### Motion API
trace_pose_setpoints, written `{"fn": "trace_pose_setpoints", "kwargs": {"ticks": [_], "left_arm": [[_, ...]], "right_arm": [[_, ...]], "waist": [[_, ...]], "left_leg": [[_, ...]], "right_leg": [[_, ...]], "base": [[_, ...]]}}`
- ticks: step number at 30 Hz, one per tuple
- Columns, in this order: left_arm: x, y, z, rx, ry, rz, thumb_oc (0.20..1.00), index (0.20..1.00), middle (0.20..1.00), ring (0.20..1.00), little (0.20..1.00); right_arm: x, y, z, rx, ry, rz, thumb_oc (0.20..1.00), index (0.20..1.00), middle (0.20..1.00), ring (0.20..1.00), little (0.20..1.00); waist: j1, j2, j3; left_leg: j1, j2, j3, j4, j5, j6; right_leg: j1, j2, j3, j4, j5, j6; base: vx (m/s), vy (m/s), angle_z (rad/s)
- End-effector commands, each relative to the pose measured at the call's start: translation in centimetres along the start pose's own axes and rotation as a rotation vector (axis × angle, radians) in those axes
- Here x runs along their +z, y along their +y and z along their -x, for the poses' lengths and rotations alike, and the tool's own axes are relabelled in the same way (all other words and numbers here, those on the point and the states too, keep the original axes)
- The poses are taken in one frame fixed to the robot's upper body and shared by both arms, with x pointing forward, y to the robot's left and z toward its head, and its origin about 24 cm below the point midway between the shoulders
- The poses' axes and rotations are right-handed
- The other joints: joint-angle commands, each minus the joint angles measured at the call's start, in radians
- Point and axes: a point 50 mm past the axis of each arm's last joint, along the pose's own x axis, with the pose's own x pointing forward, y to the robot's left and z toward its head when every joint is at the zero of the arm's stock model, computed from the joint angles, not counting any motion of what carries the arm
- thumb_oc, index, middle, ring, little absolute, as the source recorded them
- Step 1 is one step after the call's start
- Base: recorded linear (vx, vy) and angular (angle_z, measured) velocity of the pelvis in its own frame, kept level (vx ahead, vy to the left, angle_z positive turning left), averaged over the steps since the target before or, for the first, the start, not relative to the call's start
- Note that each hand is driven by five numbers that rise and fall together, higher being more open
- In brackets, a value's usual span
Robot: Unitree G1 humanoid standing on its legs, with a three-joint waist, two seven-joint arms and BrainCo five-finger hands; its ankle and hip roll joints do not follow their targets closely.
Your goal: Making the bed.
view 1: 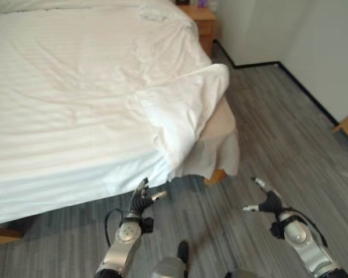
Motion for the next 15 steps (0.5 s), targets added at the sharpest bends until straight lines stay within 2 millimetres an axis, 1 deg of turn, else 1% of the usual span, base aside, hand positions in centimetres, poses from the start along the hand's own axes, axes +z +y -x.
{"fn": "trace_pose_setpoints", "kwargs": {"ticks": [1,2,3,4,5,6,7,8,10,11,13,14,15], "left_arm": [[2.7,2.0,-0.1,0.056,-0.135,-0.01,1.0,1.0,1.0,1.0,1.0],[3.2,2.1,-0.3,0.063,-0.152,0.0,1.0,1.0,1.0,1.0,1.0],[3.9,2.3,-0.7,0.07,-0.173,0.012,1.0,1.0,1.0,1.0,1.0],[4.6,2.3,-1.1,0.078,-0.197,0.025,1.0,1.0,1.0,1.0,1.0],[5.2,2.5,-1.2,0.09,-0.223,0.034,1.0,1.0,1.0,1.0,1.0],[5.7,2.7,-1.4,0.106,-0.238,0.035,1.0,1.0,1.0,1.0,1.0],[6.8,3.6,-1.9,0.157,-0.279,0.04,1.0,1.0,1.0,1.0,1.0],[6.8,3.6,-1.9,0.158,-0.279,0.04,1.0,1.0,1.0,1.0,1.0],[7.1,4.1,-2.1,0.191,-0.282,0.005,1.0,1.0,1.0,1.0,1.0],[7.7,4.6,-2.4,0.217,-0.302,-0.041,1.0,1.0,1.0,1.0,1.0],[9.3,5.3,-3.1,0.27,-0.344,-0.058,1.0,1.0,1.0,1.0,1.0],[10.0,6.1,-3.4,0.311,-0.359,-0.068,1.0,1.0,1.0,1.0,1.0],[10.3,6.4,-3.7,0.329,-0.36,-0.076,1.0,1.0,1.0,1.0,1.0]], "right_arm": [[-0.5,-0.7,0.3,-0.059,0.024,-0.061,1.0,1.0,1.0,1.0,1.0],[-1.3,-0.3,0.5,-0.061,0.068,-0.076,1.0,1.0,1.0,1.0,1.0],[-1.9,-0.3,0.6,-0.07,0.097,-0.068,1.0,1.0,1.0,1.0,1.0],[-2.5,0.0,0.9,-0.071,0.132,-0.058,1.0,1.0,1.0,1.0,1.0],[-2.7,0.2,1.1,-0.07,0.143,-0.075,1.0,1.0,1.0,1.0,1.0],[-2.9,0.5,1.2,-0.065,0.158,-0.096,1.0,1.0,1.0,1.0,1.0],[-3.2,1.5,1.5,-0.026,0.178,-0.122,1.0,1.0,1.0,1.0,1.0],[-3.2,1.5,1.5,-0.026,0.178,-0.122,1.0,1.0,1.0,1.0,1.0],[-3.7,2.6,2.2,0.018,0.206,-0.163,1.0,1.0,1.0,1.0,1.0],[-4.0,3.4,2.5,0.059,0.223,-0.175,1.0,1.0,1.0,1.0,1.0],[-3.9,3.5,2.5,0.079,0.216,-0.195,1.0,1.0,1.0,1.0,1.0],[-3.8,3.6,2.6,0.092,0.21,-0.21,1.0,1.0,1.0,1.0,1.0],[-4.1,3.8,2.9,0.108,0.224,-0.224,1.0,1.0,1.0,1.0,1.0]], "waist": [[-0.008,-0.073,0.01],[-0.028,-0.074,0.007],[-0.038,-0.076,0.001],[-0.056,-0.074,-0.003],[-0.068,-0.071,-0.008],[-0.076,-0.071,-0.013],[-0.093,-0.066,-0.025],[-0.094,-0.065,-0.024],[-0.11,-0.07,-0.04],[-0.117,-0.076,-0.049],[-0.137,-0.063,-0.075],[-0.144,-0.057,-0.085],[-0.15,-0.05,-0.095]], "left_leg": [[-0.019,0.049,0.015,-0.015,-0.01,-0.159],[-0.014,0.055,-0.015,-0.015,-0.02,-0.167],[-0.013,0.059,-0.036,-0.015,-0.022,-0.178],[-0.01,0.065,-0.068,-0.015,-0.032,-0.187],[-0.002,0.069,-0.085,-0.015,-0.038,-0.194],[0.007,0.072,-0.097,-0.015,-0.046,-0.198],[0.033,0.088,-0.105,-0.015,-0.066,-0.213],[0.033,0.09,-0.106,-0.015,-0.067,-0.213],[0.058,0.09,-0.113,-0.015,-0.081,-0.219],[0.073,0.092,-0.106,-0.015,-0.086,-0.224],[0.074,0.117,-0.103,-0.015,-0.082,-0.24],[0.075,0.132,-0.106,-0.015,-0.077,-0.25],[0.076,0.147,-0.103,-0.015,-0.076,-0.259]], "right_leg": [[0.142,0.052,0.051,-0.396,0.177,-0.003],[0.125,0.071,0.114,-0.468,0.182,-0.005],[0.117,0.069,0.143,-0.507,0.204,0.001],[0.1,0.063,0.203,-0.549,0.225,0.007],[0.091,0.05,0.21,-0.562,0.251,0.015],[0.082,0.039,0.217,-0.574,0.264,0.02],[0.061,0.012,0.178,-0.585,0.293,0.032],[0.063,0.013,0.175,-0.585,0.292,0.032],[0.079,0.007,0.186,-0.576,0.29,0.031],[0.096,0.01,0.175,-0.584,0.303,0.032],[0.115,0.033,0.164,-0.596,0.291,0.023],[0.122,0.046,0.162,-0.596,0.278,0.015],[0.128,0.054,0.146,-0.596,0.269,0.01]], "base": [[0.38,-0.173,1.33],[0.33,-0.136,1.34],[0.35,-0.141,1.5],[0.3,-0.137,1.39],[0.32,-0.147,1.55],[0.4,-0.22,1.5],[0.31,-0.18,1.13],[0.3,-0.164,0.72],[0.24,-0.093,0.11],[0.3,-0.175,0.09],[0.26,-0.209,0.09],[0.21,-0.183,-0.03],[0.25,-0.233,0.02]]}}
